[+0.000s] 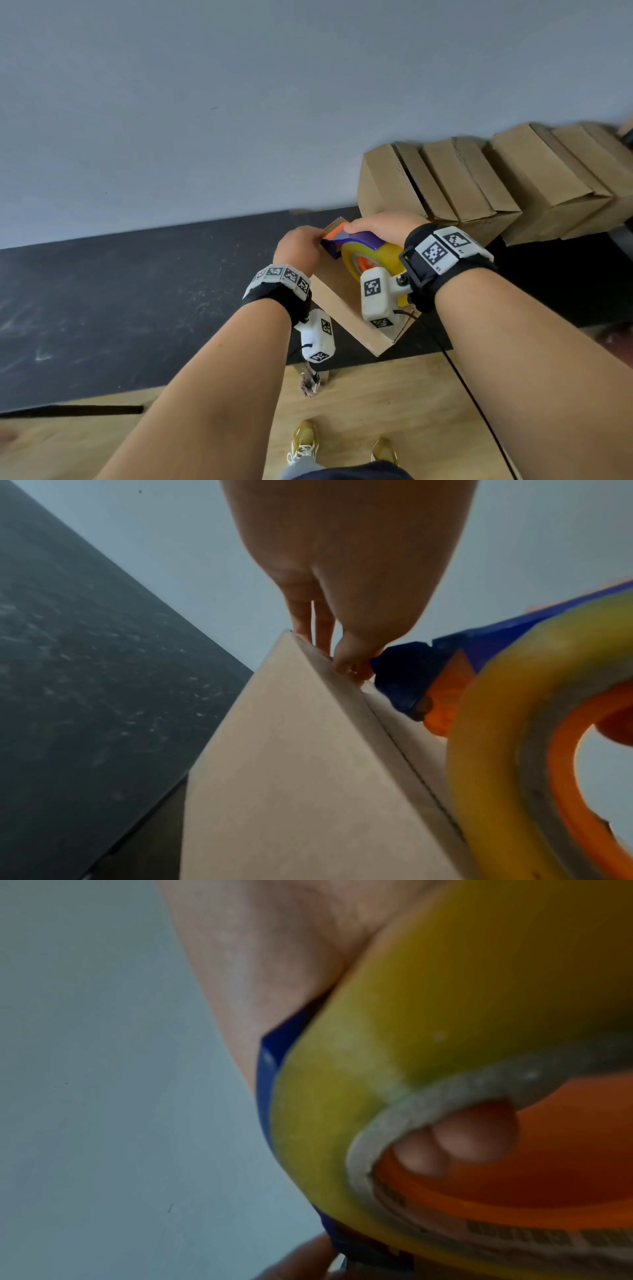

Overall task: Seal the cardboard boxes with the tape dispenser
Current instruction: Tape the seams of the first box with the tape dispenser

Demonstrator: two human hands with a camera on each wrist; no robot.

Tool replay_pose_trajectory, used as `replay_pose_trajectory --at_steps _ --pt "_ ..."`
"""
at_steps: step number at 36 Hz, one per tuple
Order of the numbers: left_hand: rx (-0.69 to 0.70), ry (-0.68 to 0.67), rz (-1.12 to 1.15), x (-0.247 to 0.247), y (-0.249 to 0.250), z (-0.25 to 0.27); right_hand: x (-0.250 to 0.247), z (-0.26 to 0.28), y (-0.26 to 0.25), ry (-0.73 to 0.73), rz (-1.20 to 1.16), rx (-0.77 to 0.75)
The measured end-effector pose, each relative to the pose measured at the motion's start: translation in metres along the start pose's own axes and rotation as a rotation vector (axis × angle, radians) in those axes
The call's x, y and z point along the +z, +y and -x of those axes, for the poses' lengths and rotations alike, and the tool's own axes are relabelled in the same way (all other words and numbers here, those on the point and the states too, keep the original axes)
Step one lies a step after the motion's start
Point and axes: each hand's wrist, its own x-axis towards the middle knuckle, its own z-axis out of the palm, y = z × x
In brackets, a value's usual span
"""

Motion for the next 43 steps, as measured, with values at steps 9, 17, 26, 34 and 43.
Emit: replay_pose_trajectory --at_steps 9,17,26,34,43 --pt "-0.007 -0.202 -0.222 0.011 -0.018 0.004 -0.004 0.007 -0.001 -0.055 0.033 -0.014" --pt "0.013 -0.216 -0.434 0.015 -0.009 0.011 -0.006 0.021 0.002 -0.072 0.082 -0.033" --pt "-0.041 -0.199 -0.456 0.016 -0.003 0.011 -0.030 0.044 0.045 -0.132 -0.004 0.040" --pt "-0.099 -0.154 -0.467 0.022 0.008 0.018 -0.031 0.065 0.068 -0.091 -0.042 0.034" --pt "0.002 0.055 -0.405 0.038 0.012 0.034 -0.021 0.068 0.060 -0.063 0.035 -0.056"
